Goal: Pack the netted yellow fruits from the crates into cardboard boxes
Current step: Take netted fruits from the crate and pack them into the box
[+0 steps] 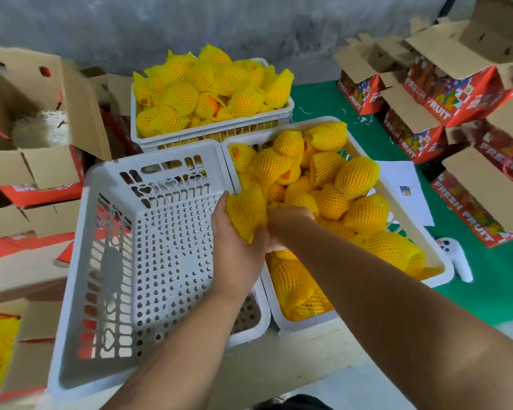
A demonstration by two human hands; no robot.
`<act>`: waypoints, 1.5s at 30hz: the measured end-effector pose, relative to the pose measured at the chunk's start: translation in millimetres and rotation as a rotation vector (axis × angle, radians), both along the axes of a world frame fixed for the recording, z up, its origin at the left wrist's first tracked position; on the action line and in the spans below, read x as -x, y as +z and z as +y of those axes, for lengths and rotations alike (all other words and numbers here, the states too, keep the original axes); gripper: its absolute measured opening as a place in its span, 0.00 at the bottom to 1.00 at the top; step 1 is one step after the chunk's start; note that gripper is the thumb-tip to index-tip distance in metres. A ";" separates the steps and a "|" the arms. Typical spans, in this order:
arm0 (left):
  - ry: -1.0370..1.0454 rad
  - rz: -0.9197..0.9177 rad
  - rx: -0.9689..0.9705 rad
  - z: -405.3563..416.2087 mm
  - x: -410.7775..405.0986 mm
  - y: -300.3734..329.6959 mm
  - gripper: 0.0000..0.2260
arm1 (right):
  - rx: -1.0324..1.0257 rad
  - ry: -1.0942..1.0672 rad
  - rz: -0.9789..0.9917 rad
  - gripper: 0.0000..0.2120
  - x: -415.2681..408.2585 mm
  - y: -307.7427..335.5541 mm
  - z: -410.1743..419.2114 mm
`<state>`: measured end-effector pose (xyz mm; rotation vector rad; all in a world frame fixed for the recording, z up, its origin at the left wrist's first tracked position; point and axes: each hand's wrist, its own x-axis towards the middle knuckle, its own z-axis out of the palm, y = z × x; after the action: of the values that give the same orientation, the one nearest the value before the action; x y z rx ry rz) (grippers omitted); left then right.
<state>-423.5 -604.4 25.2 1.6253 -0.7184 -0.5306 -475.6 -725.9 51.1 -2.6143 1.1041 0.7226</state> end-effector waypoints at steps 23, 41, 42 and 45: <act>-0.181 0.113 -0.094 140.7 -133.9 46.2 0.37 | 0.387 0.027 -0.725 0.38 -21.1 81.9 129.1; 0.046 -0.230 -0.516 459.9 -392.6 11.0 0.30 | -0.551 -0.304 -0.949 0.31 -280.5 -15.2 412.1; 0.024 -0.341 -0.621 460.3 -395.6 4.5 0.28 | -0.545 -0.278 -0.899 0.32 -283.5 -11.9 410.6; -0.107 -0.402 -0.857 463.5 -398.0 -15.3 0.27 | -0.520 -0.218 -0.716 0.33 -294.2 -9.1 403.8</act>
<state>-25.5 -140.9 9.8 2.5510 -0.9451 -0.6426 -181.4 -322.1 42.0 -1.9959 0.8112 -0.0091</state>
